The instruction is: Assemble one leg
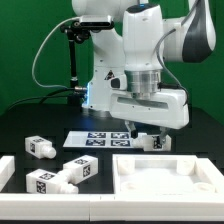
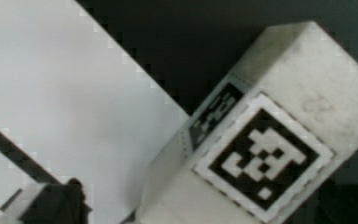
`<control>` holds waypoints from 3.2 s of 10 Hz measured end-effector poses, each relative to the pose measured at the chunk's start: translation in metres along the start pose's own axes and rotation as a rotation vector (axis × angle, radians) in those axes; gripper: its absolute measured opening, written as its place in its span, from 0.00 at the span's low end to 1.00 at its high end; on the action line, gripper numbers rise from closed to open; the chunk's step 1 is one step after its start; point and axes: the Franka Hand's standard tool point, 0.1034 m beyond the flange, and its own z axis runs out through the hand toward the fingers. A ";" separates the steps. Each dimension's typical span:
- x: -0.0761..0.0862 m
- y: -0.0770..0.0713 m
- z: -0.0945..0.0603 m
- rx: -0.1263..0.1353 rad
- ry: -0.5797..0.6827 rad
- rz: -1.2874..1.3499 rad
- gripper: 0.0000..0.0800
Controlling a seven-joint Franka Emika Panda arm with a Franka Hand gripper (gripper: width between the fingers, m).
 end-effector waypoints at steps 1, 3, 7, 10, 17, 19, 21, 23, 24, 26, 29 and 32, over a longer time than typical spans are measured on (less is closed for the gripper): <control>0.004 0.000 0.001 -0.010 0.003 -0.047 0.81; -0.006 -0.017 -0.011 -0.003 0.001 -0.227 0.81; -0.024 -0.029 -0.009 -0.016 0.077 -0.552 0.81; -0.022 -0.030 -0.010 -0.028 0.078 -0.740 0.81; 0.021 -0.012 -0.016 -0.057 0.211 -1.027 0.81; 0.008 -0.011 -0.013 -0.032 0.191 -0.739 0.81; 0.006 -0.024 -0.010 -0.006 0.125 -0.578 0.81; 0.007 -0.020 -0.009 -0.012 0.134 -0.584 0.81; 0.007 -0.020 -0.009 -0.011 0.135 -0.583 0.81; -0.004 -0.017 -0.005 -0.010 0.110 -0.429 0.81; -0.015 -0.017 -0.011 0.028 0.121 -0.144 0.81; -0.021 -0.011 0.003 0.001 0.136 -0.153 0.77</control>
Offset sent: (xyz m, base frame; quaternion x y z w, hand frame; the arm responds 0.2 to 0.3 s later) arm -0.0080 0.0447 0.0135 0.0186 -0.0025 -0.2611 0.9651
